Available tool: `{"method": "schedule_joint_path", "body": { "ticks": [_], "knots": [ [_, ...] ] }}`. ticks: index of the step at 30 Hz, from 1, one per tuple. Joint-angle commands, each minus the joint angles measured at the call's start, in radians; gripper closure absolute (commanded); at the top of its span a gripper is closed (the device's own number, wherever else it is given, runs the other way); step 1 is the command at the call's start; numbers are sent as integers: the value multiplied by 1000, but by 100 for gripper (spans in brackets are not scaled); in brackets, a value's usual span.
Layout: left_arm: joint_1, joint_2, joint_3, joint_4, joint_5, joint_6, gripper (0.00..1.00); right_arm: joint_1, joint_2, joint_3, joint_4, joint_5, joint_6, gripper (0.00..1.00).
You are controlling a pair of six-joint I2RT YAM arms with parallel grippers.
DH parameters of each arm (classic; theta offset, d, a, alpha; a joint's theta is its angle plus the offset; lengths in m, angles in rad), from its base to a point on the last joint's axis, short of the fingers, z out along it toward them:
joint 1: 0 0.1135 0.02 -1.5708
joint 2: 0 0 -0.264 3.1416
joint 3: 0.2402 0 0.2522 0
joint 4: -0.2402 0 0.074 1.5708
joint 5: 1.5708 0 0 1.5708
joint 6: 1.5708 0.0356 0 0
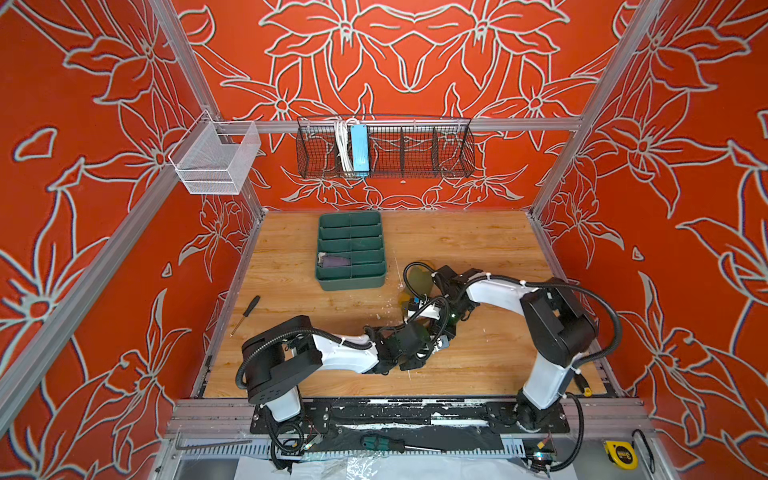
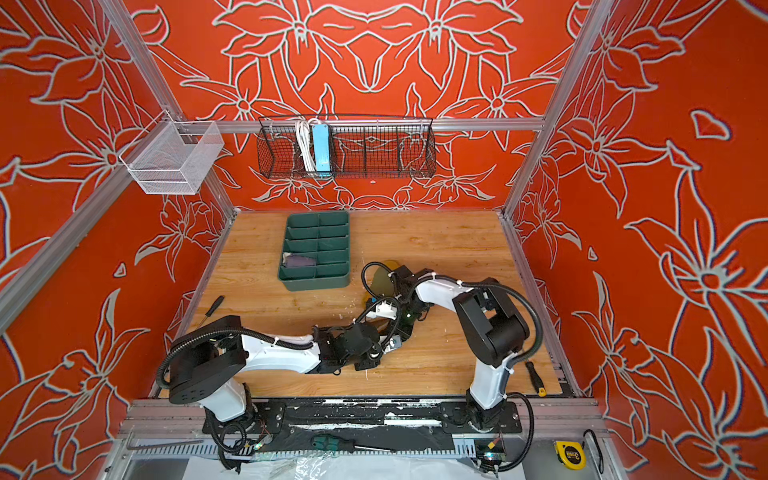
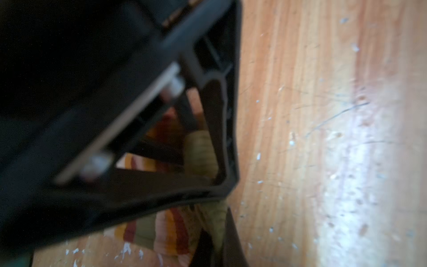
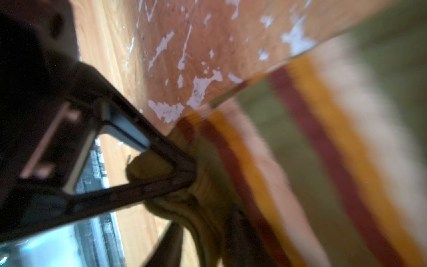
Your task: Roll the socks
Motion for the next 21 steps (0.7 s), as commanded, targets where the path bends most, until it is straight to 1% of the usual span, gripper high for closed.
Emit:
{"method": "schedule_joint_path", "body": {
  "ticks": [1,4,8,11,14,16,17,18,19,21],
  "knots": [
    [29,-11,2,-164,60,-61,100,-1,-128,-104,131,169,21,44],
    [42,-5,10,-186,104,-66,100,-4,-287,-200,248,248,42,36],
    [71,28,41,-215,175,-71,100,-13,-465,-292,394,393,79,32],
    [109,52,78,-264,261,-74,100,-37,-576,-340,505,555,118,29],
    [156,68,119,-336,400,-63,100,-75,-660,-356,611,762,170,27],
    [186,73,143,-376,479,-60,100,-84,-730,-359,679,892,185,32],
    [201,74,152,-390,524,-59,100,-84,-768,-363,705,922,183,33],
    [219,76,162,-402,569,-65,100,-84,-818,-372,722,926,188,34],
    [241,82,172,-418,619,-65,100,-84,-873,-379,721,898,192,34],
    [281,100,197,-451,682,-73,100,-81,-966,-387,677,764,164,35]
  ]
}}
